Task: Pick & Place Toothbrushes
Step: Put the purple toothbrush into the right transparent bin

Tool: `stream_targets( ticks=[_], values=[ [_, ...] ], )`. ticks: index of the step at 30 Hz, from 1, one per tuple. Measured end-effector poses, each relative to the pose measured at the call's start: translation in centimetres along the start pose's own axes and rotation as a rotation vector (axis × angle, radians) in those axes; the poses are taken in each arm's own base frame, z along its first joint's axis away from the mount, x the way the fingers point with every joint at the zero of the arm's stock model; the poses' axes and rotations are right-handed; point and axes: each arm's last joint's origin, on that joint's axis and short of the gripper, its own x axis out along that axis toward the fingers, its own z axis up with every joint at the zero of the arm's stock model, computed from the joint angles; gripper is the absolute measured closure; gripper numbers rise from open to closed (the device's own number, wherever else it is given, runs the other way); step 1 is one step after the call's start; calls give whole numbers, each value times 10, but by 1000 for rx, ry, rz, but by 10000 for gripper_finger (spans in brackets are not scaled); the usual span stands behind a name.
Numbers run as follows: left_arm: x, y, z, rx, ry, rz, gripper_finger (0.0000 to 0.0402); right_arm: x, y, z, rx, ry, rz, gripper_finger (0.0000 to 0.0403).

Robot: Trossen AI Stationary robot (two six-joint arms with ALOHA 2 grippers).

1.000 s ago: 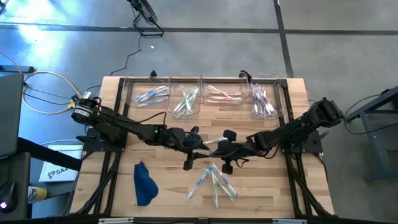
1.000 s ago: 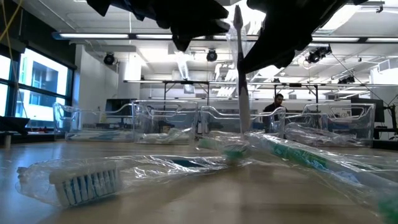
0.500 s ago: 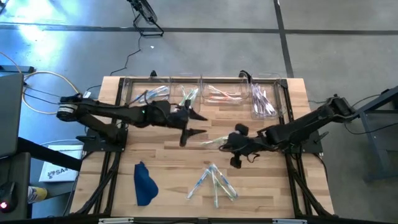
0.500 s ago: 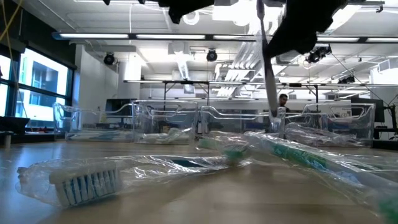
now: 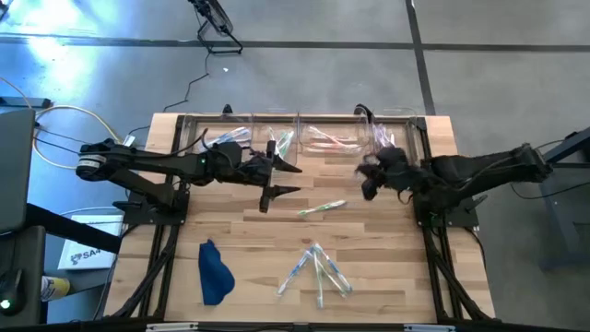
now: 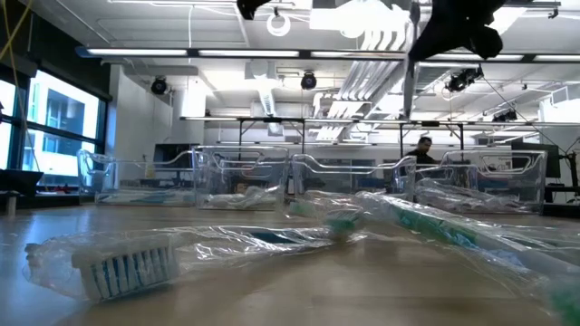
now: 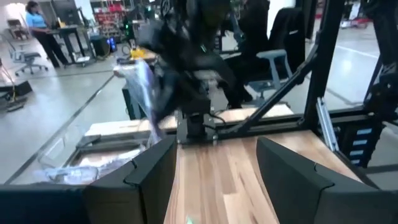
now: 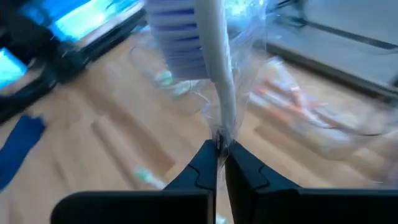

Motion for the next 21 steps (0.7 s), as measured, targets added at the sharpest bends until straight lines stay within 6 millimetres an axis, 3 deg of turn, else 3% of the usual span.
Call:
stream_targets(
  ticks=[6, 12, 21],
  values=[
    [0, 0, -1, -1, 10, -1, 183, -7, -34, 15, 129, -54, -143, 397],
    [1, 0, -2, -1, 13, 16, 183, -6, -68, 17, 243, 4, -348, 397],
    [0, 3, -2, 76, 26, 110, 183, -1, -97, 26, 338, 25, -490, 397]
  ],
)
